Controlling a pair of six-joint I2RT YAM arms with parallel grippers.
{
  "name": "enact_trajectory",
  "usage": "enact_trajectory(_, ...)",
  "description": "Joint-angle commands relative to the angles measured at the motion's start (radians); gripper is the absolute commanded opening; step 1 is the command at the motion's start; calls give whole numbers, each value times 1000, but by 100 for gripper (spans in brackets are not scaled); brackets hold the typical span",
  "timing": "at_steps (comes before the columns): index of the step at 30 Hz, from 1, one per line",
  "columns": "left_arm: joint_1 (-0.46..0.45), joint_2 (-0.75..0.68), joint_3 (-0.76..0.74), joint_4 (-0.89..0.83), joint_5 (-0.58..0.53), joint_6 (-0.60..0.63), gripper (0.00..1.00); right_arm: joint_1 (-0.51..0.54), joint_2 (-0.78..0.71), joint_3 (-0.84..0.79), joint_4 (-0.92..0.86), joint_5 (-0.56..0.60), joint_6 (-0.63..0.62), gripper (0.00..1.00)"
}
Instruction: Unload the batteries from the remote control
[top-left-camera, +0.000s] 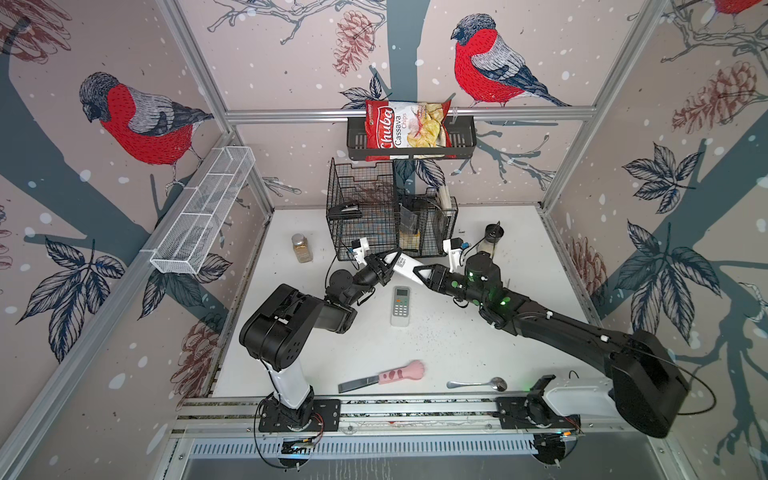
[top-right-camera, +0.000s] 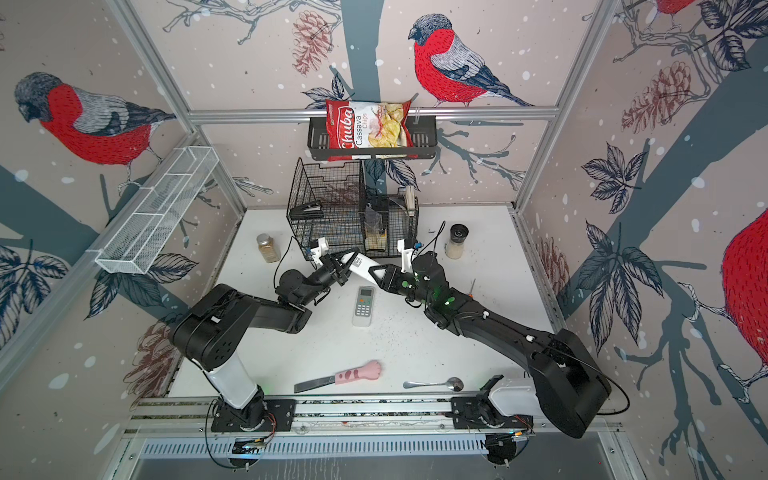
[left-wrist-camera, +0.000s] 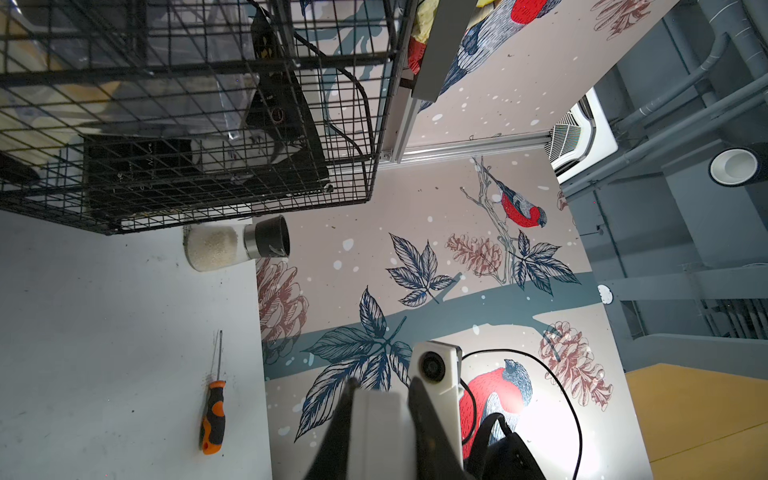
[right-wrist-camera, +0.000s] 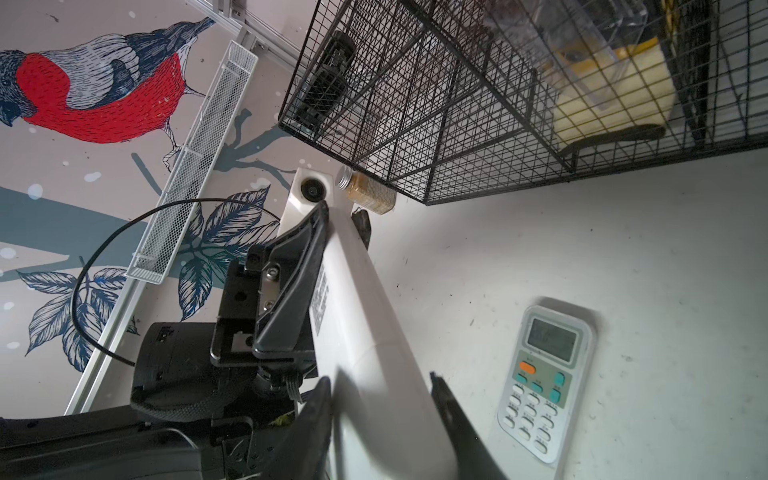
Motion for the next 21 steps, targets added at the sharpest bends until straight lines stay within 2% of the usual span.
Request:
enact_trajectory(1,2,-8,6,122,5,-9,0,-2,-8,-10,-32,17,-6,37)
enact_trajectory(21,10,-13,0,122,7,-7,0,-12,-44,-62,-18,8,-1,35)
